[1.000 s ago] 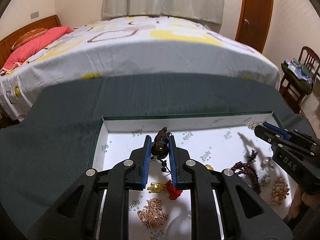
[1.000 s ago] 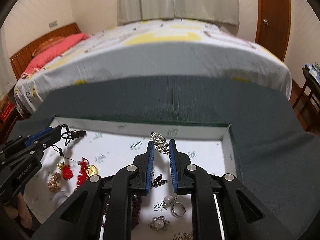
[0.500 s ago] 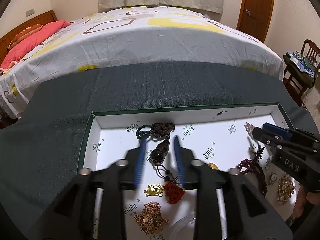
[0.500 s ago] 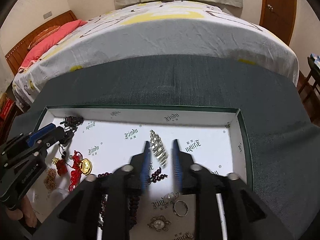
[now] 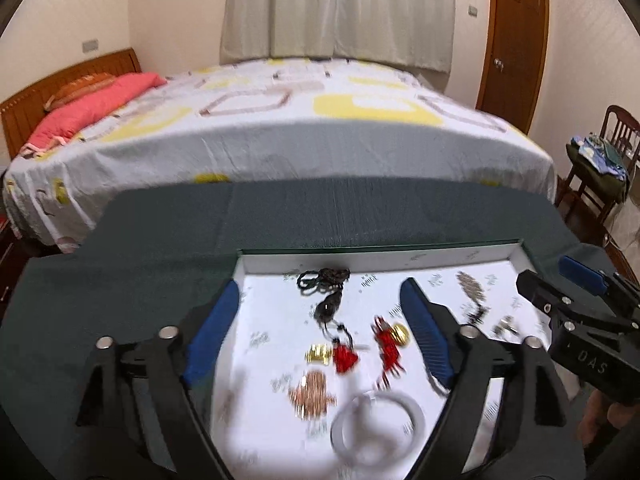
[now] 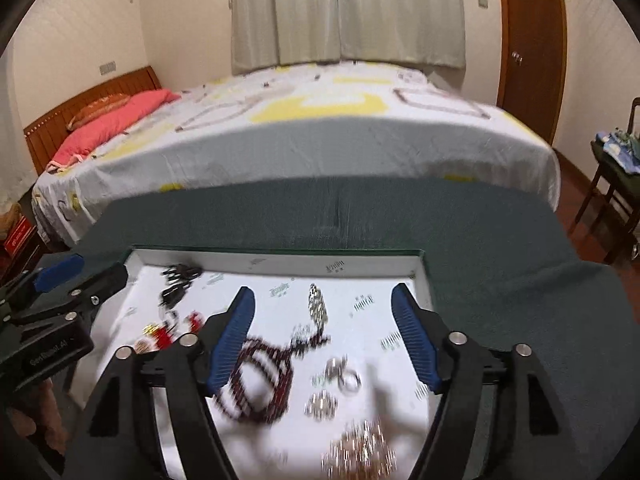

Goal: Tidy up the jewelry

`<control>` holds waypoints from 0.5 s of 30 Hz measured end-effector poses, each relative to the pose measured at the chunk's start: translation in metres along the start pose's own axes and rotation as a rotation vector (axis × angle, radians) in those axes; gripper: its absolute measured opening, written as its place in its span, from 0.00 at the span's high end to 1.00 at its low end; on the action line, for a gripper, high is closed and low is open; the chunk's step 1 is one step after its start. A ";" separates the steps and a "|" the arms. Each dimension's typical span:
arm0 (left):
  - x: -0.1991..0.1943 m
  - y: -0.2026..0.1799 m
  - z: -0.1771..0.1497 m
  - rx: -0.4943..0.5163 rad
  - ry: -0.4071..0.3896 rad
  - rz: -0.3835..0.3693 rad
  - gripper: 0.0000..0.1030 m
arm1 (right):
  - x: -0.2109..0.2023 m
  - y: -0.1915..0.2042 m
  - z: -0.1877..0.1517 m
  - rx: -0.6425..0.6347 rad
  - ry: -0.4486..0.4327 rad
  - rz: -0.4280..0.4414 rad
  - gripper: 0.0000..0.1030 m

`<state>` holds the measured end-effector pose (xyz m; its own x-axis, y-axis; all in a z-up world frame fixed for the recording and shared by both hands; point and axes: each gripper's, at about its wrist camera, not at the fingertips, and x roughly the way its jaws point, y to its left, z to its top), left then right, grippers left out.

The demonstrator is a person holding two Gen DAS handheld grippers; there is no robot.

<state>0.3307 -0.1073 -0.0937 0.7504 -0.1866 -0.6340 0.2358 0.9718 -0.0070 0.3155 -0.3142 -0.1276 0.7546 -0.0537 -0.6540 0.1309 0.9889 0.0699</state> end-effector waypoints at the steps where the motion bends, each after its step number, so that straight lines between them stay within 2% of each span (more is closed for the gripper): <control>1: -0.013 -0.001 -0.003 0.002 -0.011 0.004 0.19 | -0.010 -0.001 -0.004 0.000 -0.005 0.004 0.29; 4: -0.057 -0.004 -0.016 0.013 -0.037 0.022 0.13 | -0.054 -0.001 -0.021 0.000 -0.016 0.005 0.28; 7: -0.106 -0.005 -0.028 0.011 -0.066 0.046 0.12 | -0.095 -0.002 -0.031 -0.001 -0.037 0.010 0.27; 12: -0.194 0.001 -0.045 -0.020 -0.153 0.081 0.09 | -0.170 0.002 -0.041 -0.044 -0.123 -0.013 0.24; 15: -0.233 0.005 -0.057 -0.031 -0.186 0.101 0.06 | -0.211 0.003 -0.051 -0.069 -0.164 -0.023 0.23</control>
<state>0.1218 -0.0503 0.0100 0.8710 -0.1087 -0.4791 0.1364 0.9904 0.0234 0.1239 -0.2933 -0.0273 0.8476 -0.0928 -0.5225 0.1094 0.9940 0.0009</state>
